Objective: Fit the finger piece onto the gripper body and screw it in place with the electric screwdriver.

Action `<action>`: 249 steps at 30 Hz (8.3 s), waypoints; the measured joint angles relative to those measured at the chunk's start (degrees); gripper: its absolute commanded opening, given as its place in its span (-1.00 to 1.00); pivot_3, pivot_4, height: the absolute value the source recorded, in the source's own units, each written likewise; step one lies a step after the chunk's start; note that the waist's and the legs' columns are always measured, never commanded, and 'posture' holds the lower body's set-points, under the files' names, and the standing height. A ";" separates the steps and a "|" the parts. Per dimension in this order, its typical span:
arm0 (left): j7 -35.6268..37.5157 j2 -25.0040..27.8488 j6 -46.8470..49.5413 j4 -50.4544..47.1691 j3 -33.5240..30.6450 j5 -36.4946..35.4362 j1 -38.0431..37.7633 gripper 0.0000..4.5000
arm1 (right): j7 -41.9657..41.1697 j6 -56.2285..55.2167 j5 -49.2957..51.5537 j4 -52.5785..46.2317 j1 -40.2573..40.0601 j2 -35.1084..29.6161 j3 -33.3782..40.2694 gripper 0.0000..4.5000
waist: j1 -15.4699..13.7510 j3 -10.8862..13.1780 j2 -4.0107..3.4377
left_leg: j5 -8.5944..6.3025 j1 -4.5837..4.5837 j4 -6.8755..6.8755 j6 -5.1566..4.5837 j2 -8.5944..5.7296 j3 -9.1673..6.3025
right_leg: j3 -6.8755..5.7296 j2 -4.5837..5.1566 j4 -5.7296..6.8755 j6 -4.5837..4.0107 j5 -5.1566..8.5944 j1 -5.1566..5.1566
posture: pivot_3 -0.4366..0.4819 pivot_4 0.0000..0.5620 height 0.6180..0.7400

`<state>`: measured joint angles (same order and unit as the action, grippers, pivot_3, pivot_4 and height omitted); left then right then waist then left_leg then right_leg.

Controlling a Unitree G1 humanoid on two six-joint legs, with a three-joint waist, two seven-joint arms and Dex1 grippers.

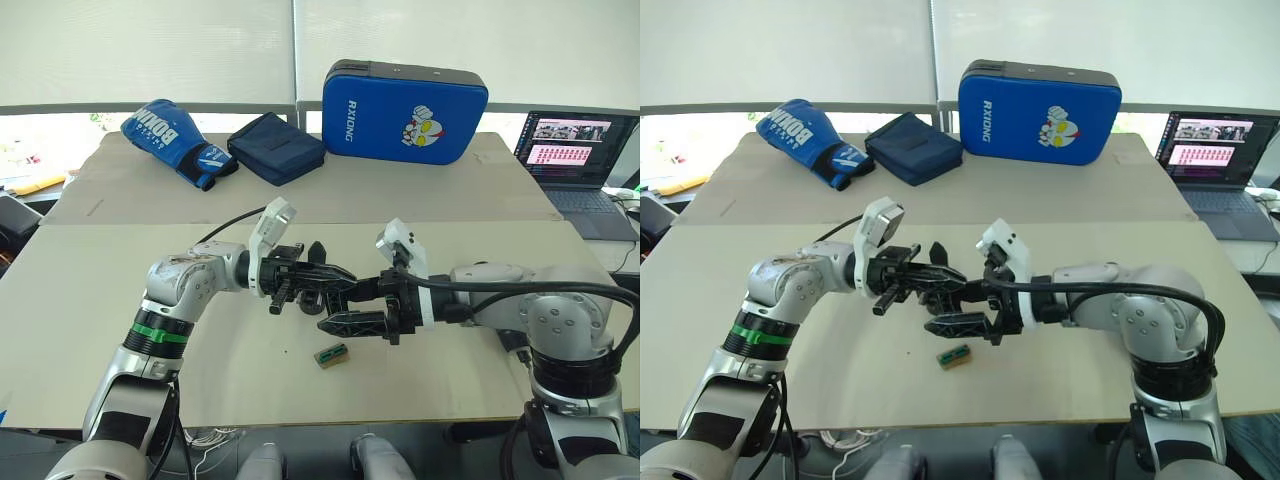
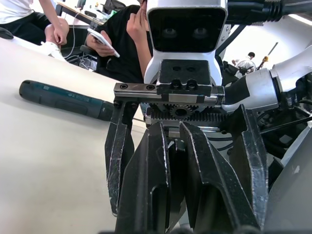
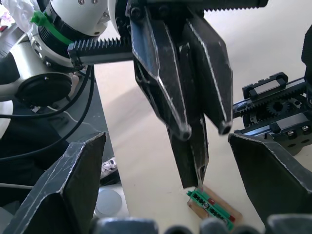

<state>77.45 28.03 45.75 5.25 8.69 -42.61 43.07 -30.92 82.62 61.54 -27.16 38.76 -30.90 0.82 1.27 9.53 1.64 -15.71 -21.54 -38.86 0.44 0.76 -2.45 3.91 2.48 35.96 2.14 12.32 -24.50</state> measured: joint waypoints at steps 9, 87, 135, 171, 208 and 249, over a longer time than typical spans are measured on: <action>1.19 -0.58 0.19 -0.26 -0.08 0.44 -0.45 -1.00 | 2.21 0.51 1.07 1.41 0.69 0.56 0.51 -0.75 | 0.06 0.00 0.00 | 0.00 -0.01 -0.01 0.00 0.00 -0.01 | -0.01 0.00 0.00 0.00 0.00 0.00 | -0.05 -0.47 1.00; 1.87 -9.47 -67.05 58.11 -2.65 38.64 5.88 0.02 | -19.54 -46.07 -21.62 -0.35 -17.72 -3.55 -2.92 -0.82 | -0.39 0.04 0.07 | -0.01 -0.01 -0.15 -0.02 -0.04 -0.04 | -0.05 -0.01 0.12 0.05 -0.02 0.06 | -0.05 -0.47 1.00; -0.89 -9.98 -69.26 56.71 -2.83 40.15 4.39 0.02 | -19.63 -58.52 -43.24 21.71 -8.23 11.15 -16.02 -0.82 | -0.41 0.00 0.01 | -0.01 0.20 -0.19 -0.02 -0.06 -0.08 | -0.07 0.01 0.21 0.01 -0.05 0.22 | -0.05 -0.47 1.00; -1.09 -9.90 -68.21 56.42 -2.77 40.22 4.02 0.02 | -21.95 -58.31 -44.87 25.57 -5.44 9.94 -18.48 -0.82 | -0.25 -0.33 -0.26 | -0.01 0.41 -0.17 -0.03 -0.06 -0.07 | -0.07 0.00 0.22 0.02 -0.04 0.41 | -0.05 -0.47 1.00; -1.01 -9.51 -66.81 54.97 -3.00 40.01 3.40 0.02 | -26.61 -66.51 -42.72 29.88 -6.37 12.36 -13.01 0.99 | -0.09 -0.30 -0.27 | -0.01 0.30 -0.17 -0.02 -0.06 -0.08 | -0.05 -0.01 0.23 0.01 -0.05 0.27 | -0.05 -0.47 1.00; 5.53 12.19 -37.59 -1.53 -16.53 12.38 -28.02 0.99 | -15.09 -64.87 -26.07 -9.44 -78.98 6.56 45.86 1.00 | -0.24 -0.17 -0.31 | -0.02 0.38 0.03 -0.02 0.18 0.06 | 0.05 -0.04 0.13 0.40 0.39 0.31 | -0.05 -0.47 1.00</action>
<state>82.98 40.22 8.16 3.72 -7.83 -30.23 15.05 -46.01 17.75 35.48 -36.60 -40.22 -24.34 46.68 1.02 9.36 1.33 -15.73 -21.16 -38.83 0.42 0.93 -2.38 3.96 2.44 36.09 2.54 12.71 -24.18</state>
